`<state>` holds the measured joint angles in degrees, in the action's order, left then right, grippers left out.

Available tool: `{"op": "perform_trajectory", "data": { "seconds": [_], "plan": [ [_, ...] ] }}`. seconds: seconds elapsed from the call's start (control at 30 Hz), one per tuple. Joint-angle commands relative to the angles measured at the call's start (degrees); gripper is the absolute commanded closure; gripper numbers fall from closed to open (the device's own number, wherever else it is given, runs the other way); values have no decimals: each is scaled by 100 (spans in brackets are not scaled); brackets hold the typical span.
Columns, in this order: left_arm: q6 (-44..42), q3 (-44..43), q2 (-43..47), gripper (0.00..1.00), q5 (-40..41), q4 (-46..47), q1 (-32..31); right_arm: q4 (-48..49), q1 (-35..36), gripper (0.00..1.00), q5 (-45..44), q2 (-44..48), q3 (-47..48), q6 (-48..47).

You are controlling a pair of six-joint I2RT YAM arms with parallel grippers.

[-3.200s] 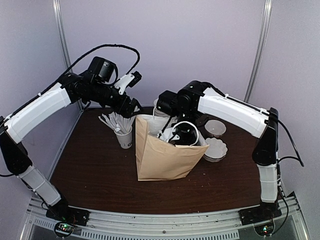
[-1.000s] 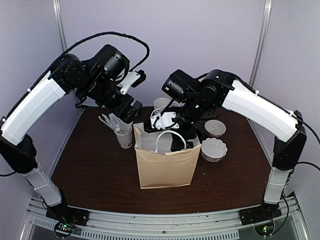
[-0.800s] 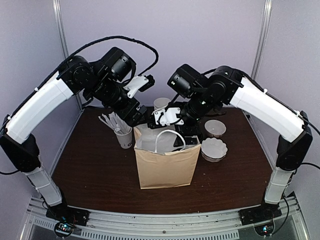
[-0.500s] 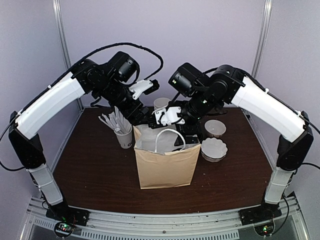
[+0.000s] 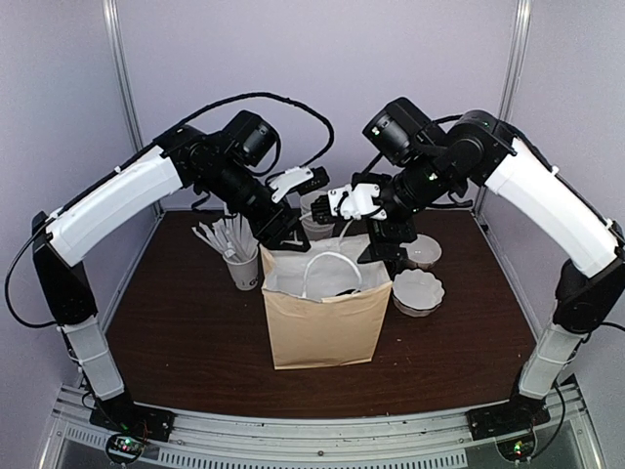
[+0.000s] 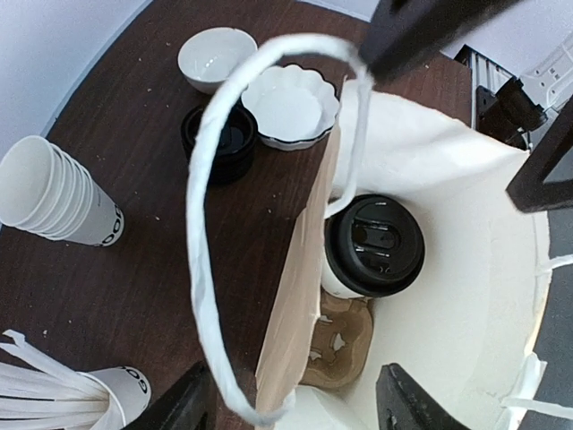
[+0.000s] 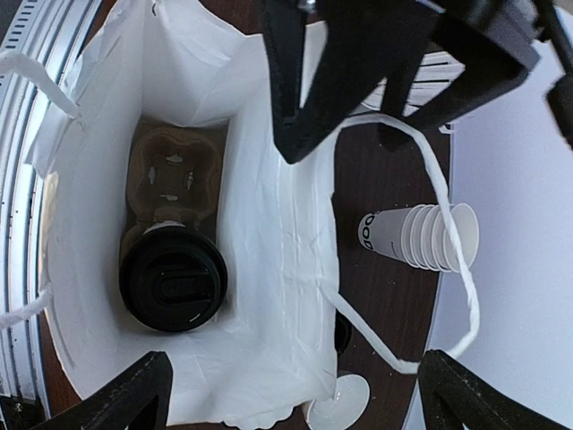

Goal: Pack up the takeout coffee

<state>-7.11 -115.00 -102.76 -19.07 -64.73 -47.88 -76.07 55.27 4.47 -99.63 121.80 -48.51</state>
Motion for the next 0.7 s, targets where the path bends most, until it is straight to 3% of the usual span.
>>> {"op": "perform_trajectory", "data": {
  "seconds": [0.0, 0.1, 0.23, 0.47, 0.67],
  "plan": [
    [-221, -131, -297, 42, 8, 23, 36, -160, -388, 0, 72, 390, 157, -131],
    [-295, -206, -365, 56, 16, -32, 33, -272, -702, 1, 227, 573, 96, -156],
    [-456, -362, -422, 100, 26, -140, 33, -130, -1258, 1, 251, 975, -316, -56],
    [-943, -391, -5, 100, 1063, -164, -119, 658, -2677, 0, 454, 1779, -1748, 214],
    [-1135, 2, 233, 100, 1652, -105, -667, 1043, -3203, 1, 633, 2149, -2763, 449]
  ]
}}
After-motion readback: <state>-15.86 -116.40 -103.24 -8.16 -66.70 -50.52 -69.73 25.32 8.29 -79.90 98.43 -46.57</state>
